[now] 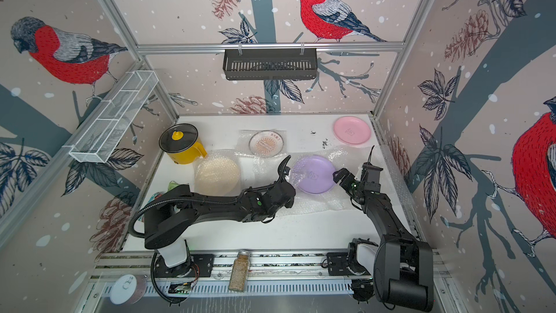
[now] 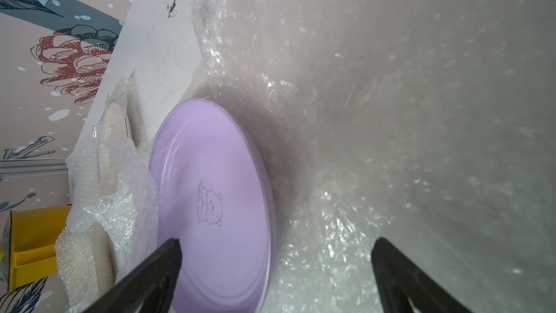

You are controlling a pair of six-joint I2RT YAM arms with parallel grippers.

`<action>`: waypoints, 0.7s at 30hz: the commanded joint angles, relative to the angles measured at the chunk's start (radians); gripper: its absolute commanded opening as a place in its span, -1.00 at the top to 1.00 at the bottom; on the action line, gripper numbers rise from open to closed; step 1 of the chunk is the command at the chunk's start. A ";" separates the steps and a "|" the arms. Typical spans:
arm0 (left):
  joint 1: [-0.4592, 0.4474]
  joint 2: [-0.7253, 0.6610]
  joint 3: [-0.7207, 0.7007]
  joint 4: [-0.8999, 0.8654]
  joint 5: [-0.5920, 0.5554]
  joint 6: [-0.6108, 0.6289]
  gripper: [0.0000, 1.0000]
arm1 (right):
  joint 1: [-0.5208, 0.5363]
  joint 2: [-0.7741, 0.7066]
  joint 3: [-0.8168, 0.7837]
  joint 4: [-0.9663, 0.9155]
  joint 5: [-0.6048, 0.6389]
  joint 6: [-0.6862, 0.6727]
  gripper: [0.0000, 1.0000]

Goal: Unpack dinner plates from bubble wrap
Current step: Unwrap the bubble wrap.

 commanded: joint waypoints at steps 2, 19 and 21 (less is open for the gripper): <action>0.019 -0.037 -0.072 0.091 -0.029 -0.138 0.84 | -0.009 0.026 -0.011 0.049 -0.029 0.001 -0.98; 0.105 -0.145 -0.302 0.098 0.003 -0.262 0.16 | -0.018 0.005 -0.010 0.030 -0.016 -0.008 -0.98; 0.121 -0.170 -0.334 0.098 0.013 -0.270 0.15 | -0.020 0.005 -0.005 0.022 -0.012 -0.012 -0.98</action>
